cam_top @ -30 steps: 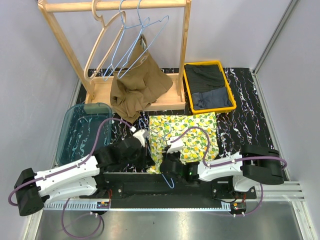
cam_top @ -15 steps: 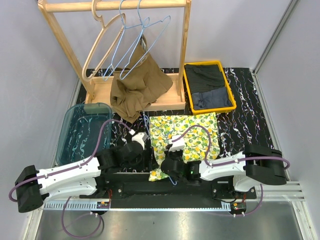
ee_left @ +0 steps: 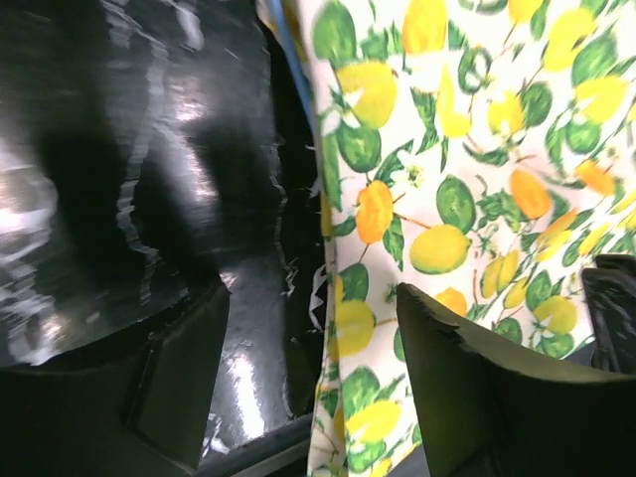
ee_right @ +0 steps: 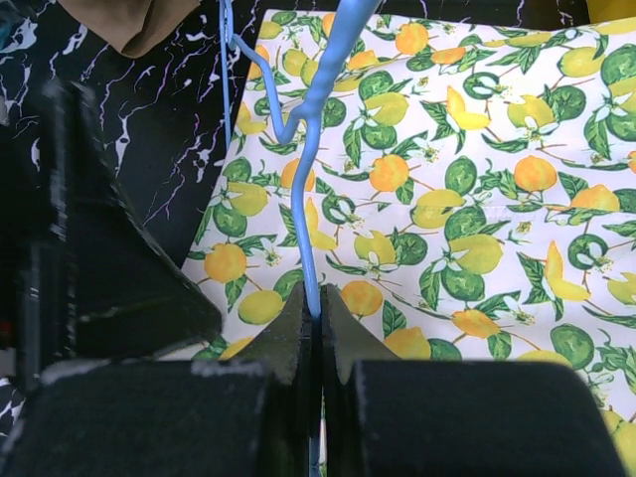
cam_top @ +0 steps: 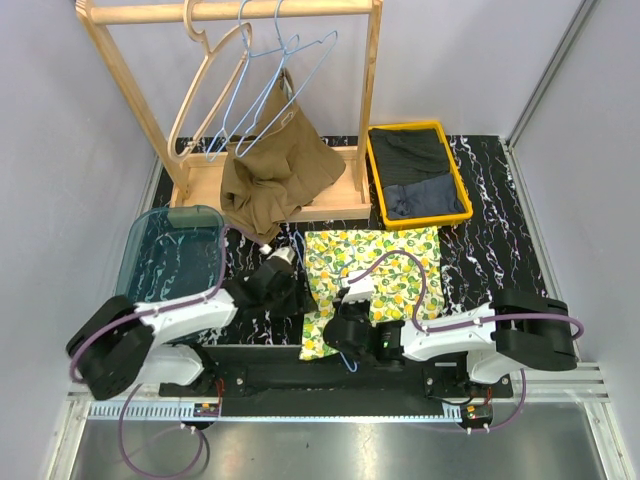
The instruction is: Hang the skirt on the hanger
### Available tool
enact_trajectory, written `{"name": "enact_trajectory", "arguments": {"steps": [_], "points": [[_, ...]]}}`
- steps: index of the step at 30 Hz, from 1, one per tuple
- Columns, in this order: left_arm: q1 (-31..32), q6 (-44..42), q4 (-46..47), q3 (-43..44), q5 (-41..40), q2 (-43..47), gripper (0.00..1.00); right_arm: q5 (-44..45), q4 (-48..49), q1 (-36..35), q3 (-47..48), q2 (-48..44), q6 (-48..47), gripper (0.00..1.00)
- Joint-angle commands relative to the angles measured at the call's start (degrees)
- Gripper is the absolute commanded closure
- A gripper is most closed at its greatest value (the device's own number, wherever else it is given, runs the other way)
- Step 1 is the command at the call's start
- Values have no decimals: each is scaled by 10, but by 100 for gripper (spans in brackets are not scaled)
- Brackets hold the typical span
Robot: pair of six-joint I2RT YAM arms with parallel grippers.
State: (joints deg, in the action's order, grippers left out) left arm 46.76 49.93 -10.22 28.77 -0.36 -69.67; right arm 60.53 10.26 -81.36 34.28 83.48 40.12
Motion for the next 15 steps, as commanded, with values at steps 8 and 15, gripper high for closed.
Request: {"name": "enact_trajectory", "arguments": {"steps": [8,15], "points": [[-1,17,209,-38,137,-98,73,25,-16,7,18,-11,25,100],[2,-4,114,-14,95,-52,100,27,-37,19,16,-24,35,100]]}}
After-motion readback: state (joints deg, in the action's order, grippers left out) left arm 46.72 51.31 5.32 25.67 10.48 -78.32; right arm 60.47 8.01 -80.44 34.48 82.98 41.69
